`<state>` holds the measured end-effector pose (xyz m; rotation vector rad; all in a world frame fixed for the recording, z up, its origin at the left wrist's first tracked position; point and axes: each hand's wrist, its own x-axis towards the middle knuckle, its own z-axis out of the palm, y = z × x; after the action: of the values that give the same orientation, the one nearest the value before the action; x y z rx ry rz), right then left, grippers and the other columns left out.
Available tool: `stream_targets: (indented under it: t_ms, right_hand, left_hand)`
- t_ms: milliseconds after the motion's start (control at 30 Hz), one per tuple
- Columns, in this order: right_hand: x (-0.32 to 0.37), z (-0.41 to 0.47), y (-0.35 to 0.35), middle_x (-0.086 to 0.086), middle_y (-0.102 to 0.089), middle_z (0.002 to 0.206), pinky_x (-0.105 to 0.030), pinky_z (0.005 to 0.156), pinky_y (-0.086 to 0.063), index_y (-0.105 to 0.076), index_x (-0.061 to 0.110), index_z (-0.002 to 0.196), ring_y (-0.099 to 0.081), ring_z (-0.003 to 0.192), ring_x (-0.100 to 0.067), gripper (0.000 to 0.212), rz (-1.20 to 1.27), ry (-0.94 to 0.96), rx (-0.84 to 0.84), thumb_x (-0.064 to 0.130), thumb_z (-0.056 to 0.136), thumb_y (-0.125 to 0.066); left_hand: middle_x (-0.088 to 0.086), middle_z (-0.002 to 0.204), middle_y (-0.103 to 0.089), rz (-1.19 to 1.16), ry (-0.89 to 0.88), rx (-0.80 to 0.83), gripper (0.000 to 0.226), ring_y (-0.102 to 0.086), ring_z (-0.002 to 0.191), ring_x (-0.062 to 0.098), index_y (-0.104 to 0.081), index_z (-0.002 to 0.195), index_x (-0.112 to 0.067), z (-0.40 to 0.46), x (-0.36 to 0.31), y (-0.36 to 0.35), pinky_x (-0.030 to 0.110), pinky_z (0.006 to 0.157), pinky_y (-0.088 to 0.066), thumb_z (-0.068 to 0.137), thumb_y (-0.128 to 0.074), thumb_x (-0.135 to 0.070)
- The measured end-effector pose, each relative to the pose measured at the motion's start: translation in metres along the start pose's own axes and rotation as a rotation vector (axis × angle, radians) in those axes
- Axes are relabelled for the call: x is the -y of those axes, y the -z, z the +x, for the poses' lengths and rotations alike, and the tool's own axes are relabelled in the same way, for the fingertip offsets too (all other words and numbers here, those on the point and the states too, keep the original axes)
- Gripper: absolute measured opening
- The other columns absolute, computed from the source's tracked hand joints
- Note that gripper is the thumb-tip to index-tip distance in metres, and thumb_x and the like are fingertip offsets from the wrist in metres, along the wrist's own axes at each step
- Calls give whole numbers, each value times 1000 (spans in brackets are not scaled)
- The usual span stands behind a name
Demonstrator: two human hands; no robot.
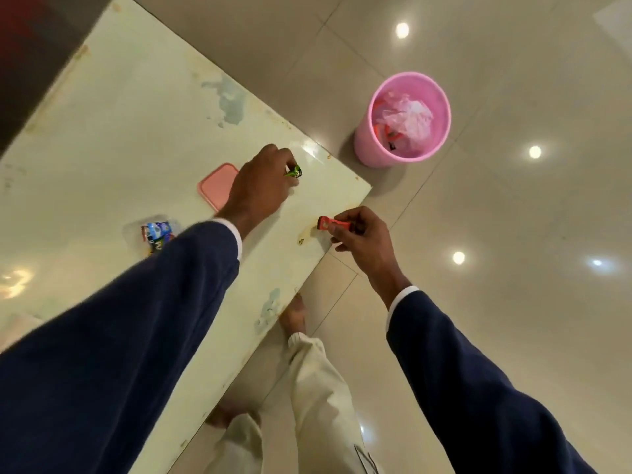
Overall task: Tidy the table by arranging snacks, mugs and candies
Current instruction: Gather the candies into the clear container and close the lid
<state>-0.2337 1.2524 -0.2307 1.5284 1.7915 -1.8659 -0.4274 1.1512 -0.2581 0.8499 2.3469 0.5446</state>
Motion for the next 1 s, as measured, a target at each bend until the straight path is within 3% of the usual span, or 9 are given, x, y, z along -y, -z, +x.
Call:
stream_targets:
  t_ms: [200,300,367,533,667,767,867,1000]
  right_hand:
    - [24,-17,-33,-12,-78,92,-29,74,-57,-72,7,103,-73,84,-21,23,36,12,137,9,82,-80]
    - [39,-31,-69,-4,-79,91,-27,74,-55,-75,13,105,-71,83,-13,18,-61,57,222,18,87,-76]
    - [45,-39,-100,4,-78,92,-29,79,-55,-78,21,98,-71,86,-11,13,-161,133,240,27,86,-77]
    - [60,-57,-172,8,-75,82,-16,61,-48,-76,24,92,-66,70,-5,22,-292,222,238,42,80,-80]
    - [68,-56,-212,2,-77,84,-8,53,-47,-69,17,101,-71,72,0,22,-386,233,243,31,86,-77]
    - [79,-49,-223,4,-75,96,-15,62,-47,-73,16,105,-69,83,-9,25,-534,271,219,31,85,-77]
    - [87,-40,-210,3,-73,107,-14,70,-43,-73,16,112,-64,89,-10,27,-653,288,141,30,89,-72]
    - [80,-21,-182,-5,-57,127,-29,80,-43,-58,20,126,-57,112,-26,42,-872,359,5,27,86,-70]
  left_hand:
    - [-12,80,-66,-474,324,-280,16,-60,68,-5,-68,88,-20,-103,17,47,15,67,-47,79,-82,-19]
    - [-13,76,-67,-589,506,-339,13,-63,66,-5,-70,87,-15,-159,39,63,3,62,-41,80,-81,-14]
    - [-5,79,-71,-598,603,-376,11,-65,71,4,-74,90,-15,-186,62,64,1,63,-41,82,-81,-18]
    - [0,92,-74,-549,648,-460,15,-67,77,14,-76,100,-14,-205,110,62,11,68,-47,87,-75,-22]
    - [2,101,-72,-511,599,-516,18,-66,88,15,-75,105,-14,-194,127,64,25,79,-51,89,-72,-21]
    - [-4,106,-65,-409,562,-505,25,-62,90,11,-67,112,-22,-189,136,63,30,78,-52,88,-73,-24]
    - [-1,112,-57,-343,568,-478,36,-61,90,14,-58,121,-23,-199,142,58,33,74,-48,89,-73,-26]
    - [3,117,-57,-421,602,-369,40,-61,95,18,-53,129,-21,-211,155,50,31,74,-43,92,-69,-23]
